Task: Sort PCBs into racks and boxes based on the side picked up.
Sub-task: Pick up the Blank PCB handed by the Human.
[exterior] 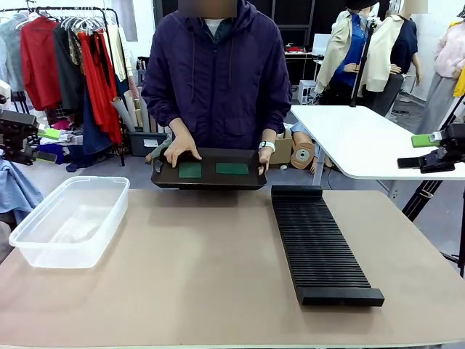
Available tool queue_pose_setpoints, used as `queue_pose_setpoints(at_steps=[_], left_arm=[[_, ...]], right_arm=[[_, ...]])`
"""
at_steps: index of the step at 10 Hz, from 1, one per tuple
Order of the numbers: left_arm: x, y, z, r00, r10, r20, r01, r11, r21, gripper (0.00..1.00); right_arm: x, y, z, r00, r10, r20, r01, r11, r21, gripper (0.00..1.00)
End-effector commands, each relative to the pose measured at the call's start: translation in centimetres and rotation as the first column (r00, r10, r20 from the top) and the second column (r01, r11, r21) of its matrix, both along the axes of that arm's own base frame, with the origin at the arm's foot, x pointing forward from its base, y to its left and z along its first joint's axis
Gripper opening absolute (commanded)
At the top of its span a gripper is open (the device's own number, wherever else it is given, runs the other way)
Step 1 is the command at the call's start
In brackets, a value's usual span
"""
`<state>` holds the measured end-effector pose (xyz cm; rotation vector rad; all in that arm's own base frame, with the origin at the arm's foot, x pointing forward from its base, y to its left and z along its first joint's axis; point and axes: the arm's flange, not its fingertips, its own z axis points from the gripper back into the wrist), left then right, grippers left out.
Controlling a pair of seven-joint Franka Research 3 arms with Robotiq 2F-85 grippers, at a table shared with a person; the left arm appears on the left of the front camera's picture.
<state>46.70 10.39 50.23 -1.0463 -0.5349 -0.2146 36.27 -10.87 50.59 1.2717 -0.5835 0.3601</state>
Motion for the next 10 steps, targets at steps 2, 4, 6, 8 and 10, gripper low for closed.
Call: queue_pose_setpoints(at_steps=[2, 4, 6, 8, 10], left_arm=[[-0.1, 0.04, 0.14, 1.0, 0.001, -0.004, -0.001, 1.0, 0.001, 1.0], [-0.1, 0.04, 0.14, 1.0, 0.001, -0.004, -0.001, 1.0, 0.001, 1.0], [-0.1, 0.04, 0.14, 1.0, 0.001, -0.004, -0.001, 1.0, 0.001, 1.0], [-0.1, 0.04, 0.14, 1.0, 0.001, -0.004, -0.001, 1.0, 0.001, 1.0], [-0.1, 0.04, 0.14, 1.0, 0.001, -0.004, -0.001, 1.0, 0.001, 1.0]], right_arm=[[0.1, 0.05, 0.35, 1.0, -0.009, 0.0, 0.009, 1.0, 0.009, 1.0], [0.1, 0.05, 0.35, 1.0, -0.009, 0.0, 0.009, 1.0, 0.009, 1.0], [0.1, 0.05, 0.35, 1.0, -0.009, 0.0, 0.009, 1.0, 0.009, 1.0], [0.1, 0.05, 0.35, 1.0, -0.009, 0.0, 0.009, 1.0, 0.009, 1.0], [0.1, 0.05, 0.35, 1.0, -0.009, 0.0, 0.009, 1.0, 0.009, 1.0]])
